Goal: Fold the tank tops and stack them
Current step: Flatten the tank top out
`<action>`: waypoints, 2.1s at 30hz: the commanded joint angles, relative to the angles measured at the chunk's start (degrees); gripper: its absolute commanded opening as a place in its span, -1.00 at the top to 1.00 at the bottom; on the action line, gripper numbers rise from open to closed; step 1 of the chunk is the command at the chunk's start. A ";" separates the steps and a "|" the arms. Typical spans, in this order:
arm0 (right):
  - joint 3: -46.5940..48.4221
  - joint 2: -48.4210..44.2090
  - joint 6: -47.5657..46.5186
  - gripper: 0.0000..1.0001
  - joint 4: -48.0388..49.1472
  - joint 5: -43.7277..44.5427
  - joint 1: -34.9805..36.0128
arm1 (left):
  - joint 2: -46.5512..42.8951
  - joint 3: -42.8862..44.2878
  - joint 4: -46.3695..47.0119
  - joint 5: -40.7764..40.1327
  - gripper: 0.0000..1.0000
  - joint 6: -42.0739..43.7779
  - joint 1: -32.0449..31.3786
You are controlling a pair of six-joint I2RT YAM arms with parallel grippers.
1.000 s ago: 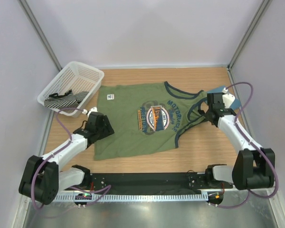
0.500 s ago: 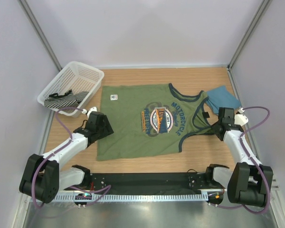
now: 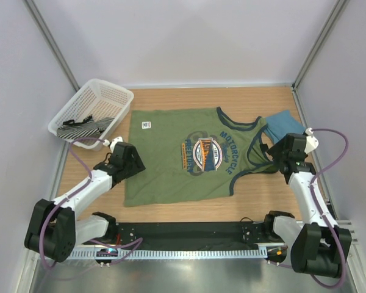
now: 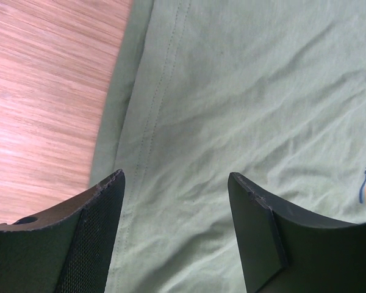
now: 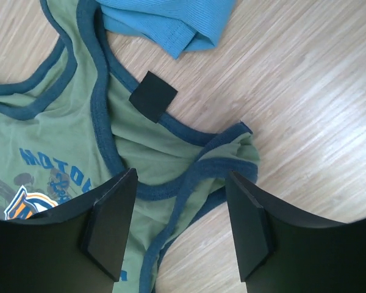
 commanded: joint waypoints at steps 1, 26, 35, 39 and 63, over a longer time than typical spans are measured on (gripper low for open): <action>3.02 4.60 -1.44 -0.32 2.52 -0.99 -0.12 | -2.25 2.68 -2.42 -1.94 -0.40 -2.21 0.06; -8.22 -2.69 6.13 0.42 2.77 0.54 -10.23 | -10.25 0.13 -9.38 3.07 -0.67 -7.75 8.23; -5.32 5.13 -0.91 -0.22 5.06 -7.83 -10.23 | -12.71 0.57 -10.70 2.98 -0.68 -8.63 8.32; -5.85 9.53 -1.27 0.34 6.03 -7.75 -10.14 | -12.89 0.83 -10.78 2.80 -0.68 -8.72 8.23; 3.18 2.13 -4.87 -0.12 5.68 -14.92 -9.01 | -6.66 10.41 -18.20 0.60 -0.80 -8.73 9.11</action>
